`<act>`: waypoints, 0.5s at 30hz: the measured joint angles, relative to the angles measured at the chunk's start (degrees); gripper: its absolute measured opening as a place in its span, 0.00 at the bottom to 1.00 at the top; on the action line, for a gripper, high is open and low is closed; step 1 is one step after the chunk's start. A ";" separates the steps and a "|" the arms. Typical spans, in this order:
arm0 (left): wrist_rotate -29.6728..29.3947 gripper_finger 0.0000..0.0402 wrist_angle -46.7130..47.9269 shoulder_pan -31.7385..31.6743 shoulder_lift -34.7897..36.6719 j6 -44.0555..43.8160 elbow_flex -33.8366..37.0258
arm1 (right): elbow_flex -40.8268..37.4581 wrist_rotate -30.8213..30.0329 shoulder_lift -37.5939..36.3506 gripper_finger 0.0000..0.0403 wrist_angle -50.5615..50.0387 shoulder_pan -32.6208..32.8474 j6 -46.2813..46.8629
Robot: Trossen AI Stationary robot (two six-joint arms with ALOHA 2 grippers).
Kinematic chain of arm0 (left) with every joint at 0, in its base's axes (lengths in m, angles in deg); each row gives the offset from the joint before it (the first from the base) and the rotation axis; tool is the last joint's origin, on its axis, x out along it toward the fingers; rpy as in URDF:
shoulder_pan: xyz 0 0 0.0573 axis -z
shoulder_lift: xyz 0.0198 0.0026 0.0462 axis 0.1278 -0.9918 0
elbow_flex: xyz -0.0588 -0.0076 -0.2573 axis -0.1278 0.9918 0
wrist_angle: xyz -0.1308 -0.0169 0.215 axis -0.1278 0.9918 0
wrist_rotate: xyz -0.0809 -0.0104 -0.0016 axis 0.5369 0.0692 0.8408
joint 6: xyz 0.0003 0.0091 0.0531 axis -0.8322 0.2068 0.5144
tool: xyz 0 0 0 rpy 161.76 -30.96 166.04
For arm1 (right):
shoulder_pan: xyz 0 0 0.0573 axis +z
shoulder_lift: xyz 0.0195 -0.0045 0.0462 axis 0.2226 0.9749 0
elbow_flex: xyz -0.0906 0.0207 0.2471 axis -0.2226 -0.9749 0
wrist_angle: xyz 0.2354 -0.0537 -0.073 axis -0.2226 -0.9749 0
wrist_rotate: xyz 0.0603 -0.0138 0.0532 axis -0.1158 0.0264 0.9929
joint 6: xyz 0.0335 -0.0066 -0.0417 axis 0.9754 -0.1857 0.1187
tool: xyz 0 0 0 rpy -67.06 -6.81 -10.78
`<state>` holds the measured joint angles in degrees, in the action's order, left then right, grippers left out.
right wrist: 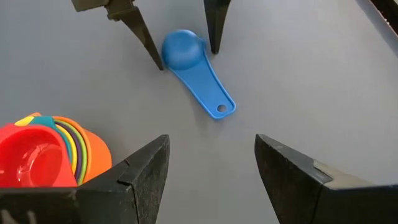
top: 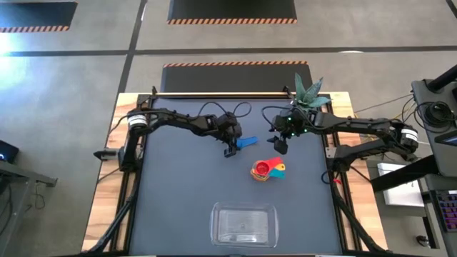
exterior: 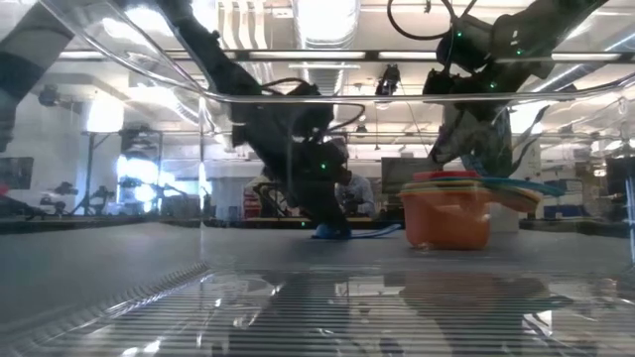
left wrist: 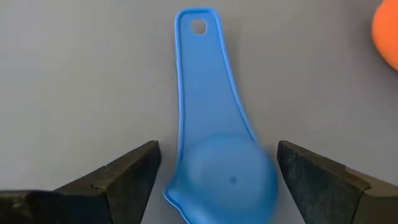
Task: Nest measuring cups in basket
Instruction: Stack the red measuring cup into the light blue measuring cup
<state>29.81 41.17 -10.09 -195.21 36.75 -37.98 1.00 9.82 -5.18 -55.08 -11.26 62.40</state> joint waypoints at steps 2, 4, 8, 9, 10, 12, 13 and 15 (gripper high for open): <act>-0.63 0.76 3.69 0.02 -1.04 -0.01 -2.53 | -0.03 0.01 0.00 0.56 0.01 0.00 0.11; -1.48 0.73 6.82 0.03 -1.87 0.05 -4.45 | -0.11 0.01 0.00 0.56 0.01 0.00 0.25; -1.93 0.58 10.02 0.00 -2.22 0.04 -5.92 | -0.21 0.00 0.00 0.56 0.02 0.00 0.43; -1.96 0.54 10.25 0.02 -2.22 0.04 -5.91 | -0.24 0.01 0.00 0.56 -0.01 0.00 0.60; -2.18 0.50 10.34 0.04 -2.08 -0.03 -5.91 | -0.28 -0.01 0.00 0.56 -0.02 0.00 0.78; -2.10 0.49 10.40 0.02 -1.81 -0.29 -5.91 | -0.33 -0.01 0.00 0.56 -0.01 0.13 0.90; -2.03 0.49 10.40 0.02 -1.69 -0.44 -5.89 | -0.35 -0.01 0.00 0.56 -0.03 0.26 0.93; -2.06 0.49 10.86 0.02 -1.11 -0.77 -5.78 | -0.35 -0.03 0.00 0.56 -0.01 0.26 1.08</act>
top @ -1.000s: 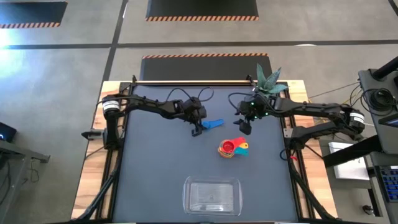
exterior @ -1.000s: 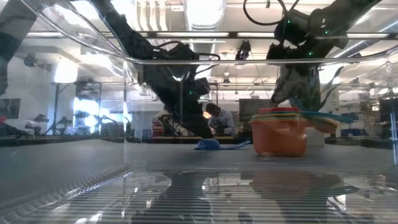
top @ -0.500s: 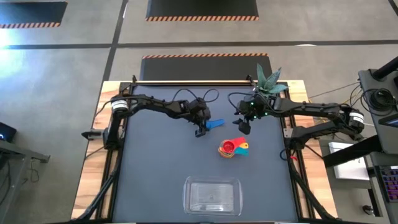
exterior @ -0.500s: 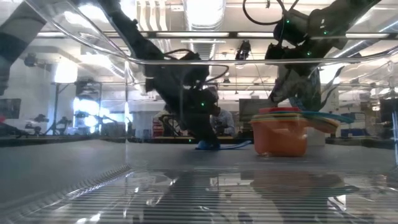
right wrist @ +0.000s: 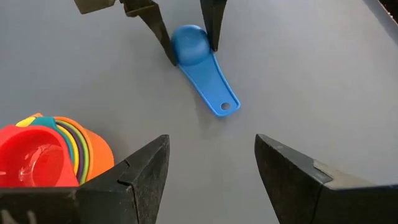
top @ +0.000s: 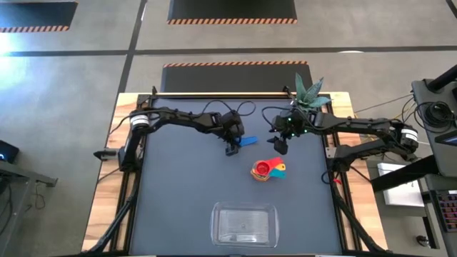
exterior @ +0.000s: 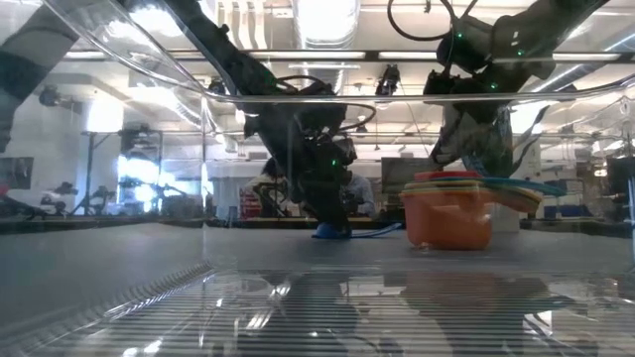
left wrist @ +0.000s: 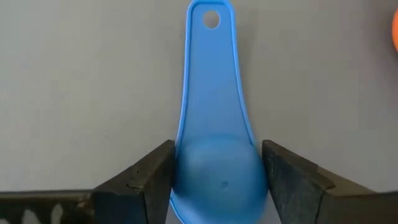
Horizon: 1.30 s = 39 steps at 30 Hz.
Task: Nest measuring cups in basket
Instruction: Stack the red measuring cup into the light blue measuring cup
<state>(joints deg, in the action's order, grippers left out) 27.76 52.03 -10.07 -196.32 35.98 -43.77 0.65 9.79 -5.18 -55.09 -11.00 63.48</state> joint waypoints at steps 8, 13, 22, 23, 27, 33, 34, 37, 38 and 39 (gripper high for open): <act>-0.39 0.28 3.00 0.67 4.80 -1.50 0.96 | 0.00 0.02 0.00 0.56 0.25 0.00 -0.25; -0.03 0.14 3.33 1.18 8.32 -1.48 1.27 | 0.00 0.02 0.00 0.56 0.44 0.00 -1.19; 0.81 0.11 9.64 1.11 10.35 0.20 1.25 | 0.24 0.00 -0.02 0.56 0.74 0.00 -1.20; 0.82 0.13 10.42 1.13 10.25 0.61 1.27 | 0.24 0.00 -0.02 0.56 0.79 0.00 -1.21; -0.76 0.28 11.60 1.11 9.57 1.80 1.25 | 0.24 0.02 -0.02 0.56 1.39 0.00 -1.38; -4.62 0.54 11.93 1.07 8.38 1.95 1.25 | 0.24 0.02 -0.02 0.56 1.90 0.00 -1.82; -4.62 0.58 11.95 1.09 8.16 1.95 1.25 | 0.24 0.02 -0.02 0.56 1.90 0.00 -1.82; -4.61 0.67 12.05 1.11 7.52 1.95 1.54 | 0.24 0.02 -0.02 0.56 1.78 0.00 -1.82; -4.61 0.70 12.13 1.11 7.24 1.92 1.57 | 0.24 0.02 -0.02 0.56 1.79 0.00 -1.82; -4.57 0.72 12.06 1.11 6.91 1.92 1.57 | 0.24 0.02 -0.02 0.56 1.79 0.00 -1.83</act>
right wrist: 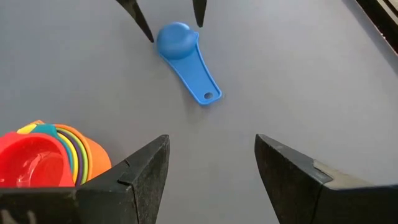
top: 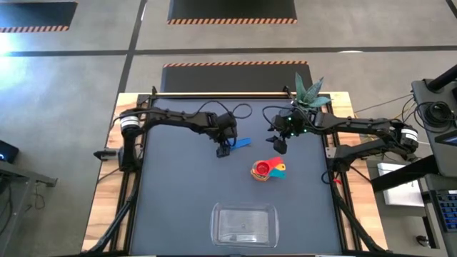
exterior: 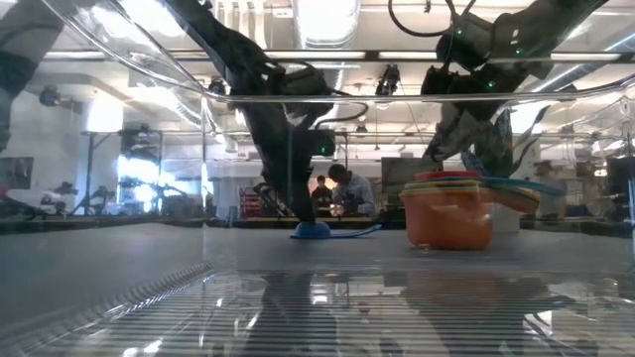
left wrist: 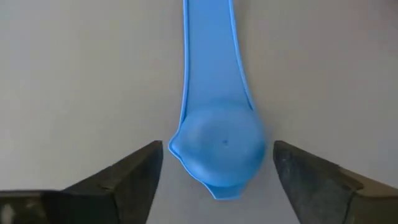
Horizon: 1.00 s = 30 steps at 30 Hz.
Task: Nest measuring cups in basket
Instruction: Stack the red measuring cup into the light blue measuring cup
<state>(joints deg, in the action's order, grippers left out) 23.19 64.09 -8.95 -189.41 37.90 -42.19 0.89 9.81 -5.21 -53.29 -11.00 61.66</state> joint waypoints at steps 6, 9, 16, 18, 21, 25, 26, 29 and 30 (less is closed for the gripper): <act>-0.31 0.75 -0.42 0.07 -2.37 -1.33 -0.22 | -0.01 0.00 0.00 0.56 0.32 0.00 -0.35; -1.23 0.70 -0.67 0.07 -2.61 -1.91 -0.22 | -0.02 -0.02 0.00 0.56 0.35 0.00 -0.26; -1.40 0.53 -1.14 0.02 -2.67 -1.97 -0.17 | -0.02 0.00 0.00 0.56 0.35 0.00 0.14; -1.32 0.51 -1.30 0.02 -2.67 -1.97 -0.17 | -0.04 0.00 0.00 0.56 0.35 0.00 0.25; -1.26 0.50 -1.38 0.02 -2.67 -2.22 -0.17 | -0.07 0.00 0.00 0.56 0.35 0.00 0.53; -1.15 0.56 -1.44 0.06 -2.62 -1.92 -0.21 | -0.07 0.00 0.00 0.56 0.35 0.00 0.68; -1.11 0.58 -1.29 0.07 -2.57 -1.90 -0.34 | -0.07 0.00 0.00 0.56 0.35 0.00 0.66; -0.87 0.65 -0.96 0.13 -2.53 -1.45 -0.92 | -0.07 0.00 0.00 0.56 0.35 0.00 0.64; -0.83 0.67 -1.40 0.13 -2.53 -1.33 -1.21 | -0.08 0.00 0.00 0.56 0.35 0.00 0.64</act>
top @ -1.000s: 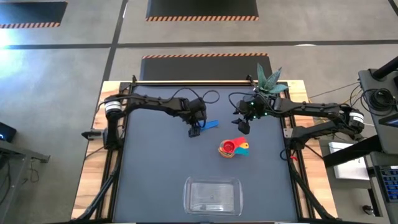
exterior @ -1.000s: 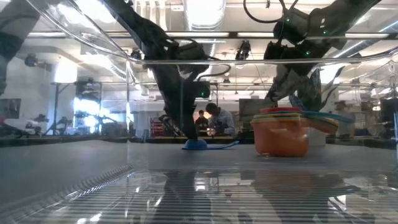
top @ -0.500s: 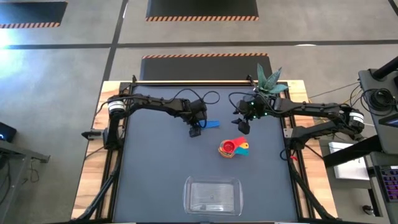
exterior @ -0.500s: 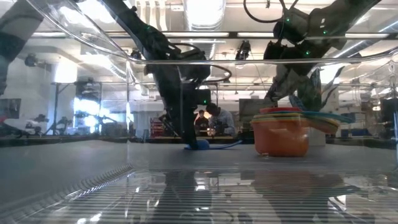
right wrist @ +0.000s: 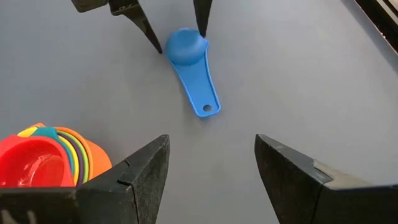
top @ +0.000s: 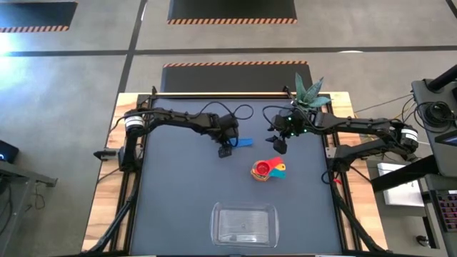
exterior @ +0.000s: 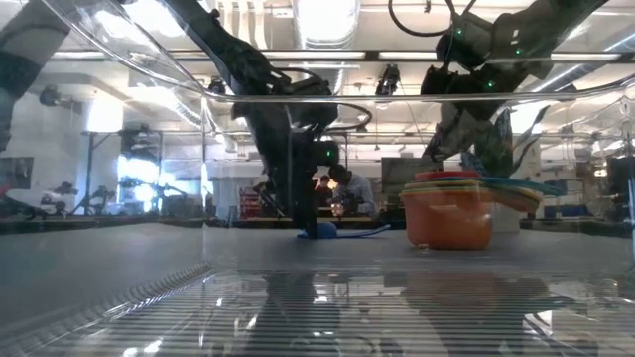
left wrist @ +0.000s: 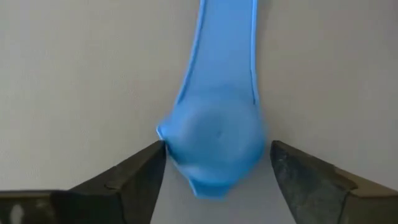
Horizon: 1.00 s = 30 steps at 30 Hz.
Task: Nest measuring cups in basket
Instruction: Stack the red measuring cup into the light blue measuring cup
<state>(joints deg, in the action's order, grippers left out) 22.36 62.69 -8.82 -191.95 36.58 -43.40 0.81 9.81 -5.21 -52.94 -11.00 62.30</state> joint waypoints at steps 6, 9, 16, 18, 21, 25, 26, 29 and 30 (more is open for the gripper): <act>-0.08 0.75 -0.31 -0.02 0.09 0.91 -0.67 | -0.03 0.00 0.00 0.56 0.00 0.00 -0.09; -0.10 0.75 -0.38 -0.02 0.09 1.03 -0.67 | -0.19 -0.01 0.00 0.56 -0.02 0.00 -0.50; -0.15 0.73 -2.99 -0.02 -0.75 1.41 -0.62 | -0.86 0.00 -0.02 0.56 0.12 0.00 -0.46; -0.15 0.72 -2.88 -0.04 -0.79 1.41 -0.41 | -1.08 -0.01 -0.02 0.56 0.05 0.00 -0.32; -0.17 0.71 -3.19 -0.07 -0.76 1.53 -0.28 | -1.36 0.00 -0.02 0.56 0.02 0.00 -0.09; -0.55 0.65 -3.20 -0.07 -0.76 1.52 -0.19 | -1.54 -0.02 -0.02 0.56 0.08 0.00 -0.11; -0.55 0.62 -3.18 -0.07 -0.76 1.53 -0.19 | -1.54 -0.01 -0.02 0.56 0.10 0.00 -0.11; -0.72 0.54 -3.18 -0.05 -0.67 1.55 -0.19 | -1.57 -0.02 -0.02 0.56 0.88 0.00 0.02; -0.76 0.51 -3.19 -0.07 -0.66 1.55 -0.19 | -1.60 0.01 -0.02 0.56 1.08 0.00 0.02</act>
<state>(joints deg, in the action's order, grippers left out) 21.60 59.50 -8.88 -192.60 38.12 -43.59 -0.79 9.82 -5.23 -51.87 -11.00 62.32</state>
